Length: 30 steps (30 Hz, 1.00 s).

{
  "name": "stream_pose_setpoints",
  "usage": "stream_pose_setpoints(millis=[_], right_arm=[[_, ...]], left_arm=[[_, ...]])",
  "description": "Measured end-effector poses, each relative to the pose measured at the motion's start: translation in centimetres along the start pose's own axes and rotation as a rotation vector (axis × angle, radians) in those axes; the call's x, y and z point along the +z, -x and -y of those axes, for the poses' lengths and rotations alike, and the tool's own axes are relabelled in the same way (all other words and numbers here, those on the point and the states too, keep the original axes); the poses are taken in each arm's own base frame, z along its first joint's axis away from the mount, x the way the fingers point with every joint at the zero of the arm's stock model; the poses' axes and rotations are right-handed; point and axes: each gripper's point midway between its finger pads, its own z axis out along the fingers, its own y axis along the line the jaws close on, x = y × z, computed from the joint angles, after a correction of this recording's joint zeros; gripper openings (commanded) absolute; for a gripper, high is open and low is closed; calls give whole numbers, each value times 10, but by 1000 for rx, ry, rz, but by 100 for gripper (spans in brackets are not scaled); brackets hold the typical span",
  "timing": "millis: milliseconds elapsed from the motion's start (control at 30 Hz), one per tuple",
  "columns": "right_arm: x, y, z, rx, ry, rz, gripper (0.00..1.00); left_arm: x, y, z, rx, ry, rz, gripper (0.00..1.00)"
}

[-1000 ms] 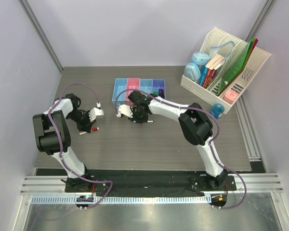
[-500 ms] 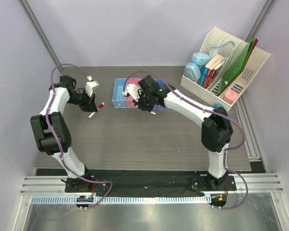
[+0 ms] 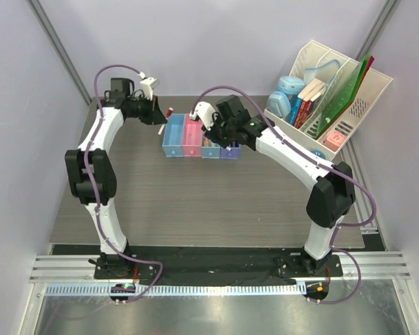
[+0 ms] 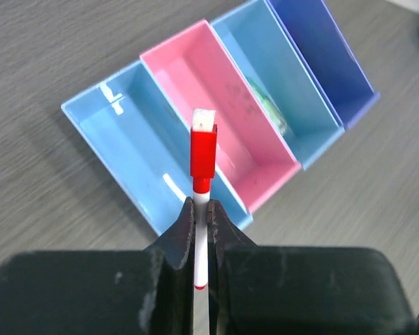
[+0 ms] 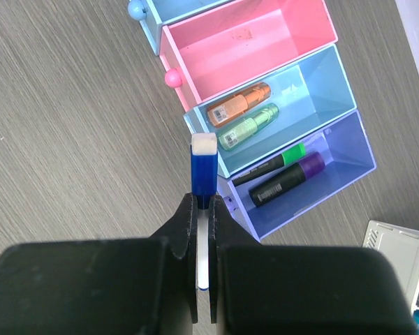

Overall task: Sort the stationery into containers
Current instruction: Place the pen in the storage box.

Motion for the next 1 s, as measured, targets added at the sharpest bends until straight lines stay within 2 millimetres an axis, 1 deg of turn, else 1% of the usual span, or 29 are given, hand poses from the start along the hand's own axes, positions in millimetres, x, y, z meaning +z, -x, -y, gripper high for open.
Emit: stream_pose_setpoints(millis=[100,200,267,400,433,467,500,533,600,667,700,733,833,1000], right_arm=[[3,-4,-2,4,3,-7,1],[4,-8,-3,7,6,-13,1],[5,-8,-4,7,6,-13,1],[5,-7,-3,7,4,-9,1],[6,-7,-3,8,3,-7,1],[6,-6,-3,11,1,-4,1],[6,-5,-2,16,0,-1,1],[5,-4,-2,22,-2,2,1],[5,1,0,33,-8,11,1],[6,14,7,51,-27,38,1],[8,20,11,61,-38,52,1],[10,27,15,70,-49,66,1],[18,44,26,101,-78,106,1],[37,63,40,166,-106,153,1]], left_arm=[[26,5,-11,-69,8,0,0],[48,1,-24,-139,26,-6,0],[57,-6,-31,-181,42,-16,0],[70,-12,-44,-222,75,-25,0],[72,-14,-47,-227,82,-26,0],[74,-15,-49,-236,86,-28,2],[76,-16,-51,-242,90,-30,7],[78,-18,-53,-248,95,-33,18],[79,-21,-55,-253,101,-39,19],[80,-22,-55,-257,105,-42,22],[80,-23,-56,-257,108,-43,26],[80,-23,-56,-255,109,-43,33],[80,-23,-55,-253,108,-46,34],[80,-26,-54,-258,108,-59,34]])
